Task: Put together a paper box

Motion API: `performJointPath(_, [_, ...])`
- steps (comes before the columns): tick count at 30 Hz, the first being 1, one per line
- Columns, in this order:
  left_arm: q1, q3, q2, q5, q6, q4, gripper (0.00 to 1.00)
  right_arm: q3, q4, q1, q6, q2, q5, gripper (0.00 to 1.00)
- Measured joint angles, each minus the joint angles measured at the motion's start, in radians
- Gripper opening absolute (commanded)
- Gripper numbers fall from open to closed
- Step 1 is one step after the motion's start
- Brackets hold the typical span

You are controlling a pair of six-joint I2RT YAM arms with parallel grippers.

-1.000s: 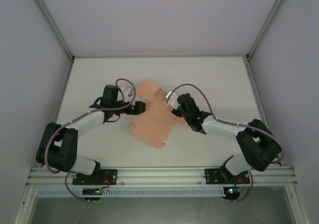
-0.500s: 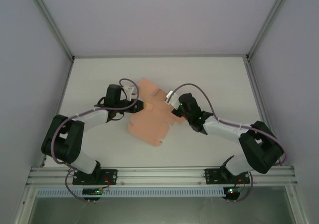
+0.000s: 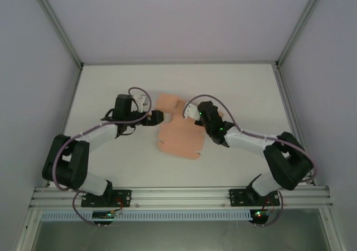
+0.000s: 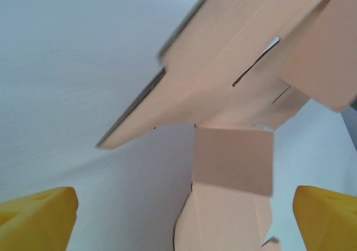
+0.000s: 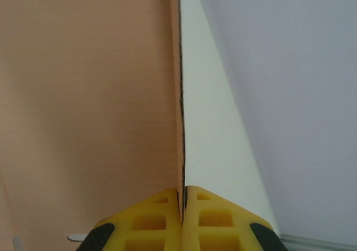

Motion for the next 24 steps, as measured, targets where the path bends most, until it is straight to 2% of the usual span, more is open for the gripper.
performJointPath(5, [0.116, 0.014, -0.060, -0.121, -0.014, -0.090, 1.00, 0.003, 0.293, 0.026, -0.310, 0.153, 0.077, 0.00])
performJointPath(9, [0.177, 0.070, -0.046, -0.245, -0.037, -0.163, 1.00, -0.012, 0.497, 0.051, -0.475, 0.270, 0.084, 0.00])
performJointPath(17, [0.182, 0.199, 0.154, -0.350, -0.044, -0.142, 0.99, -0.050, 0.768, 0.061, -0.574, 0.381, 0.071, 0.00])
performJointPath(22, [0.159, 0.214, 0.250, -0.351, -0.006, -0.120, 0.97, -0.083, 0.858, 0.061, -0.583, 0.415, 0.068, 0.00])
performJointPath(24, [0.128, 0.214, 0.263, -0.333, 0.024, -0.100, 0.92, -0.090, 0.876, 0.063, -0.583, 0.417, 0.069, 0.00])
